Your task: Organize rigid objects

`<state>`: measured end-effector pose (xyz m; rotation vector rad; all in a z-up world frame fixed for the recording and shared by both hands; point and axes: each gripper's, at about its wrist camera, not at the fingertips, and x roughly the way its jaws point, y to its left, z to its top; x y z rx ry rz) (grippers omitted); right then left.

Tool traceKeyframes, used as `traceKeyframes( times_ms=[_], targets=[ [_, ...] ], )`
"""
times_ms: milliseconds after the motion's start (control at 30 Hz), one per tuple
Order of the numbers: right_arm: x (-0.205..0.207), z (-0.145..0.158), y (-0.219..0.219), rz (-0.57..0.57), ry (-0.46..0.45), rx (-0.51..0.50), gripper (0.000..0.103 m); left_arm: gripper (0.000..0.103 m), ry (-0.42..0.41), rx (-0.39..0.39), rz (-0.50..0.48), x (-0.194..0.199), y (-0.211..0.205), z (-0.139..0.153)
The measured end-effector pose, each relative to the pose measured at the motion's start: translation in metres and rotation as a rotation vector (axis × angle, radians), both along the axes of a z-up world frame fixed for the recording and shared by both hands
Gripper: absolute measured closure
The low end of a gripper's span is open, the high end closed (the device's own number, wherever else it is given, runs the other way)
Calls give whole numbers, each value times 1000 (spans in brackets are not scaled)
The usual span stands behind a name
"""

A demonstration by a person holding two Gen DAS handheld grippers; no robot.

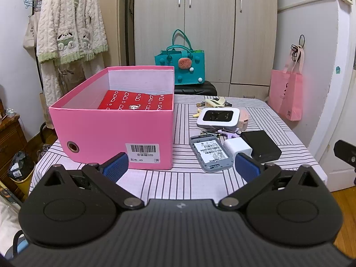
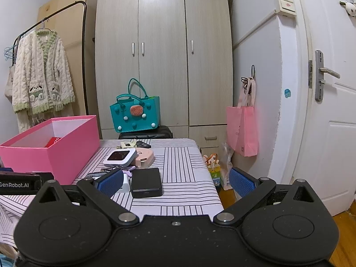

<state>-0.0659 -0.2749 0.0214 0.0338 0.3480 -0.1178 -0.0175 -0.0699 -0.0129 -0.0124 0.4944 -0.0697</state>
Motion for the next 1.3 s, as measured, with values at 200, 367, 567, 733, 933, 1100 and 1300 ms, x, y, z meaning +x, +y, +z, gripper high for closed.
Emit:
traceKeyframes(
  times_ms=[200,367,567,733,933,1100,1300],
  targets=[
    [-1,-1,2,2,5,-5,1,0,-2,0,3,0,2,0],
    [-1,-1,2,-1,6,-5,1,0,-1,1,3,0,2,1],
    [0,-1,2,-1,11,-6,1,0,-5,1,3,0,6,1],
    [2,0,2,0,16,-10,1,0,-3,1,4,1,7,0],
    [3,-1,3,3,19,-13,1,0,4,4,0,3,6,-2],
    [3,-1,3,3,21,-13,1,0,8,3,-6,4,5,-3],
    [6,0,2,16,4,3,0,1,19,8,-20,9,5,-3]
  ],
)
